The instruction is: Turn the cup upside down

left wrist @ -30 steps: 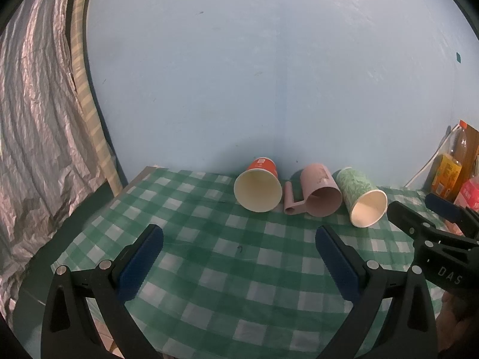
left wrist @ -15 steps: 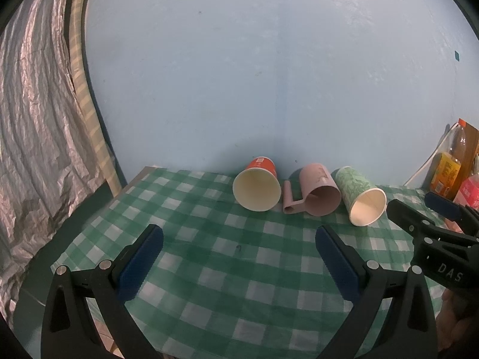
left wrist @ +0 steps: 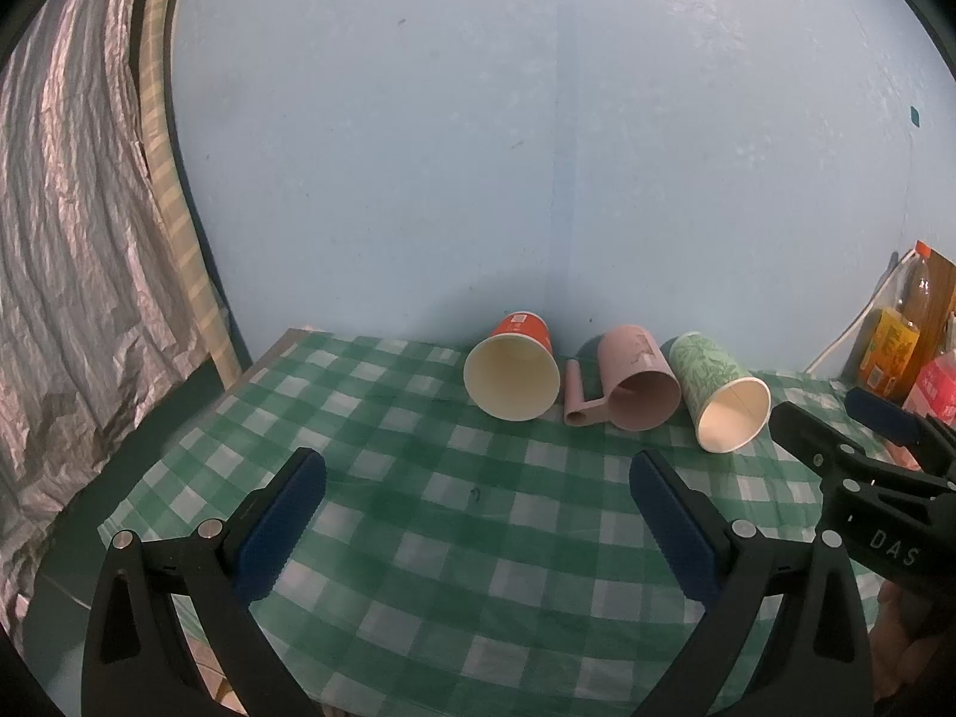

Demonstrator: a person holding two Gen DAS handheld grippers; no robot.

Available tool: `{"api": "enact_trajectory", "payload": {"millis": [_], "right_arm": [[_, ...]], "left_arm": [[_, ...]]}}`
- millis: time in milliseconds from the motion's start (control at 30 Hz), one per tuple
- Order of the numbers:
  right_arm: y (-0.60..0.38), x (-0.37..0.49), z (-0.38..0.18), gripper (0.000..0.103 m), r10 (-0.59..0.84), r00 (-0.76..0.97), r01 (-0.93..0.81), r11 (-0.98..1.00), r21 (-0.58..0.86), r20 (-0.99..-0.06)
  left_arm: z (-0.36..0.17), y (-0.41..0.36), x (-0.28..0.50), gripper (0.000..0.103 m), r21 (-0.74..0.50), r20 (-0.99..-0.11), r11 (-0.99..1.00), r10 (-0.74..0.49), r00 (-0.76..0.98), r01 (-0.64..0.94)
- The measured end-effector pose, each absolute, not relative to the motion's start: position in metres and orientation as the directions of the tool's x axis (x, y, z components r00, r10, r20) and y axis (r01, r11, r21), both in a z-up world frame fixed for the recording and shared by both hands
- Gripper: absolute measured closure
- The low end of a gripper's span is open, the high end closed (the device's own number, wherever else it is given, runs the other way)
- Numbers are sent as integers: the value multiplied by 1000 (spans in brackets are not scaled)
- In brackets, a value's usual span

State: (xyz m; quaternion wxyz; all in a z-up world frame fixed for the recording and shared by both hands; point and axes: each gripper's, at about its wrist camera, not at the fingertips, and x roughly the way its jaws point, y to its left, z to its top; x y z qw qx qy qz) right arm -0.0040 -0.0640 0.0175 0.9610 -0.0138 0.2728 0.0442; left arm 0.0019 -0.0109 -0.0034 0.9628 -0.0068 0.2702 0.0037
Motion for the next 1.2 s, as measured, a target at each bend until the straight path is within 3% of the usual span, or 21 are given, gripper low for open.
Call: {"api": "enact_trajectory", "payload": {"millis": [867, 1200], "right_arm": [[-64, -1, 18, 18, 78, 846, -94, 996, -3, -528], [-66, 14, 16, 18, 81, 829, -102, 995, -7, -553]], "left_arm": [[-2, -19, 6, 0, -24, -533, 1000, -7, 846, -7], [11, -10, 35, 0, 1, -582, 999, -35, 813, 44]]}}
